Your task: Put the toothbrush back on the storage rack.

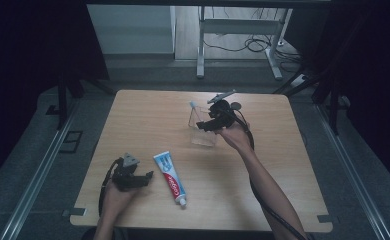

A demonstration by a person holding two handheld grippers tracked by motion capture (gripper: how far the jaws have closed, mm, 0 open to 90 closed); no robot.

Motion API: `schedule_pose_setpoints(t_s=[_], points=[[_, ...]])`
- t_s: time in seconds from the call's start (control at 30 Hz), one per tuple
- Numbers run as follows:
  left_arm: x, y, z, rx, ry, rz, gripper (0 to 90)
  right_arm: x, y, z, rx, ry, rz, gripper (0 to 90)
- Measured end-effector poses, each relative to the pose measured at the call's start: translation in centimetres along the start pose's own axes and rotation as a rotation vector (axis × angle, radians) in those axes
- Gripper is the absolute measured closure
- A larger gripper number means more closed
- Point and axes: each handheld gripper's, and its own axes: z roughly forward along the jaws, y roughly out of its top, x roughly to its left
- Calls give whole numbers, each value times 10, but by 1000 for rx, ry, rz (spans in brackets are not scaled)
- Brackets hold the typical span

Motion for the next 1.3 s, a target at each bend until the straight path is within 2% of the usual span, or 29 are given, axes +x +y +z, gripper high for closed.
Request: schedule_pose_setpoints(t_s=[0.3,0.47,0.9,1.3], points=[[0,0,0,0,1,0,236,0,-5,-6,2,-8,-15,221],[0,0,0,-1,1,-2,235,-2,-10,-7,10,-14,-11,201],[0,0,0,0,1,-1,236,-7,-22,-20,-13,-15,1,164],[-1,0,0,-5,1,-6,235,-14,-43,-25,-9,-25,16,137]])
